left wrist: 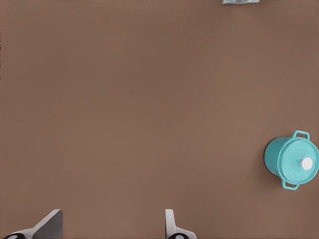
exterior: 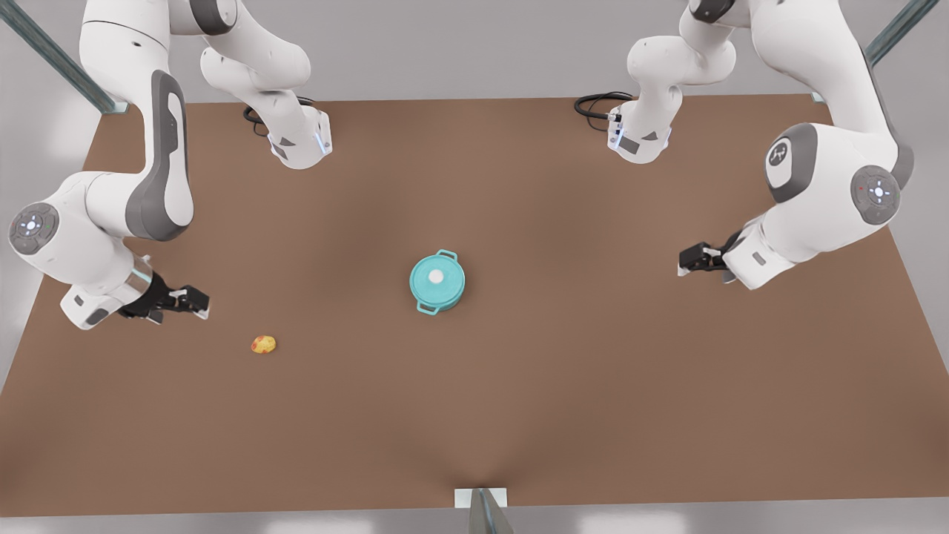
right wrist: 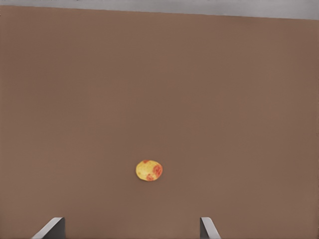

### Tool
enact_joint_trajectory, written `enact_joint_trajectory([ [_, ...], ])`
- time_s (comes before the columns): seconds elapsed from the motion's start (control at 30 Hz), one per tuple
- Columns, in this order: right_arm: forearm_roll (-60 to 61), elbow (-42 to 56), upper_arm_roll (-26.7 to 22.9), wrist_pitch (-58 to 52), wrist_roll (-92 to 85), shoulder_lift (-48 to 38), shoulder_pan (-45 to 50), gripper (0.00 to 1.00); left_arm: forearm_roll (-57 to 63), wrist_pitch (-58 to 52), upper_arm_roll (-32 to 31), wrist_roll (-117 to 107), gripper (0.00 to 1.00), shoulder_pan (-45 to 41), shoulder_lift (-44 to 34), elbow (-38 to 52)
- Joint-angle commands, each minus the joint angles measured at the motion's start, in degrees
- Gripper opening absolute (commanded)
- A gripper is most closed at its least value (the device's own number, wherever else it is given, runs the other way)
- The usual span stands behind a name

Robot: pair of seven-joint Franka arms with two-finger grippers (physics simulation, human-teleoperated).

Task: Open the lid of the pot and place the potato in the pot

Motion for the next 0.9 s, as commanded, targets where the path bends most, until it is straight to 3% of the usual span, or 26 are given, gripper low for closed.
enact_joint_trajectory([
  [0.0,-0.1,0.1,0.0,2.5,-5.8,0.0,0.0,1.00,0.2,3.7,0.0,-0.1,1.00,0.0,0.2,0.0],
  [0.1,-0.3,0.7,0.9,2.4,-5.5,0.1,2.5,1.00,0.3,5.6,0.0,-0.2,1.00,-1.7,1.0,0.3],
  [0.2,-3.9,0.7,1.0,2.1,-5.5,0.2,10.8,1.00,6.6,6.5,0.0,-21.8,1.00,-19.4,4.6,0.8],
  [0.4,-6.5,2.3,0.5,-0.9,-15.8,0.3,13.4,1.00,11.3,5.9,-1.2,-45.5,1.00,-35.8,11.8,4.3],
  [0.43,-9.0,2.2,0.9,-1.2,-24.1,0.5,13.8,1.00,13.5,6.6,-1.2,-51.9,1.00,-39.4,14.0,4.6],
  [0.53,-11.1,2.3,2.2,2.4,-49.6,4.9,14.7,1.00,13.7,14.2,-1.2,-64.5,1.00,-42.5,21.6,10.0],
  [0.67,-11.0,2.3,2.2,10.7,-60.0,9.2,14.2,1.00,13.8,20.3,-1.1,-70.6,1.00,-45.9,28.5,12.5],
  [0.87,-11.1,1.6,2.0,21.7,-67.2,16.2,10.9,1.00,14.7,25.8,-1.1,-76.7,1.00,-49.9,30.8,12.3],
])
